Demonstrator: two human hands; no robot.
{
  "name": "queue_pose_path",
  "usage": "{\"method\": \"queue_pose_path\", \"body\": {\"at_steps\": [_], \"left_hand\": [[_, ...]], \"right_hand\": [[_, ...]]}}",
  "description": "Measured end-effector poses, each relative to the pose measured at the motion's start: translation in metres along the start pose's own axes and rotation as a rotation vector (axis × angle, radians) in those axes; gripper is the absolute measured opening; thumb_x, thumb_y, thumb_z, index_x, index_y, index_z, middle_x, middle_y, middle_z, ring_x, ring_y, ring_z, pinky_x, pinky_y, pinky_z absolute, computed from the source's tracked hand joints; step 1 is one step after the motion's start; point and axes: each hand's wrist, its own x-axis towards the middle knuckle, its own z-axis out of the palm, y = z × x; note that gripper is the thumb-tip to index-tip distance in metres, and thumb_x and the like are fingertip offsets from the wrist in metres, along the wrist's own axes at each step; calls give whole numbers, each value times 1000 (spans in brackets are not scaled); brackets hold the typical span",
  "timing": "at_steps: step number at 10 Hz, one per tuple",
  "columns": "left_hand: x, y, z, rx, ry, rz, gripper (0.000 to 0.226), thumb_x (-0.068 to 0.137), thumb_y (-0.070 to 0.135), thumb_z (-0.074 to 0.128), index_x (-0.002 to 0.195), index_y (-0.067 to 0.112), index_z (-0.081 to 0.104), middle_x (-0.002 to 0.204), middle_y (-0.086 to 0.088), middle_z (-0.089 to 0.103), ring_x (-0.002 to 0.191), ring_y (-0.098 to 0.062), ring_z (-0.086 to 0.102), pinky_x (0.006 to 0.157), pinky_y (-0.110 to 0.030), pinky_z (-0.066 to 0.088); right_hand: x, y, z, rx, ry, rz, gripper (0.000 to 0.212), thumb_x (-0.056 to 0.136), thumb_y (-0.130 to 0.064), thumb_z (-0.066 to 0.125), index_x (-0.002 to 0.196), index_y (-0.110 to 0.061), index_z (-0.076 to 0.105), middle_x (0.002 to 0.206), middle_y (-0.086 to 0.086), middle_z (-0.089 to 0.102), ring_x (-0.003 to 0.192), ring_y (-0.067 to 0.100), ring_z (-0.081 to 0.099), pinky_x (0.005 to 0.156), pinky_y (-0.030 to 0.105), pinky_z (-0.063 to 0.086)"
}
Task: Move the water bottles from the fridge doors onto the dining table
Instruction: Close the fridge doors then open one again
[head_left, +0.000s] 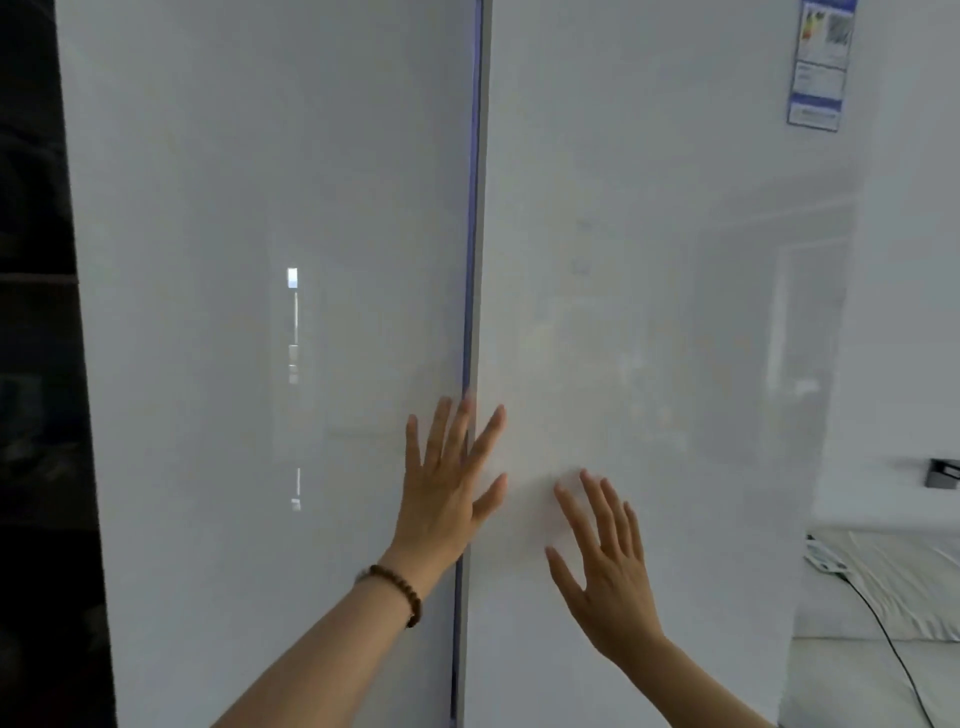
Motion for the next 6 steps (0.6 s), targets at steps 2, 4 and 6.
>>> {"method": "queue_pose_path", "body": {"at_steps": [2, 4, 6], "left_hand": [[1, -31, 51, 156, -102, 92, 65, 94, 58, 16, 150, 24, 14, 159, 1, 8, 146, -23, -4, 114, -53, 1], [-1, -25, 51, 121, -127, 56, 67, 93, 58, 21, 150, 22, 13, 159, -2, 11, 146, -26, 2, 112, -55, 7], [-2, -18, 29, 127, -156, 20, 64, 94, 54, 25, 149, 23, 19, 157, -2, 18, 144, -22, 7, 113, -48, 0]], "right_hand": [[26, 13, 31, -115, -62, -3, 60, 93, -55, 24, 148, -35, 11, 158, -5, 5, 147, 19, -2, 117, 39, -1], [26, 14, 33, -137, -91, 6, 65, 91, -51, 34, 149, -36, 8, 158, -5, 1, 147, 18, -6, 116, 41, 1], [35, -13, -30, 50, -150, 23, 61, 90, -58, 23, 146, -41, 4, 152, -19, -7, 146, 10, 2, 119, 30, 7]]}}
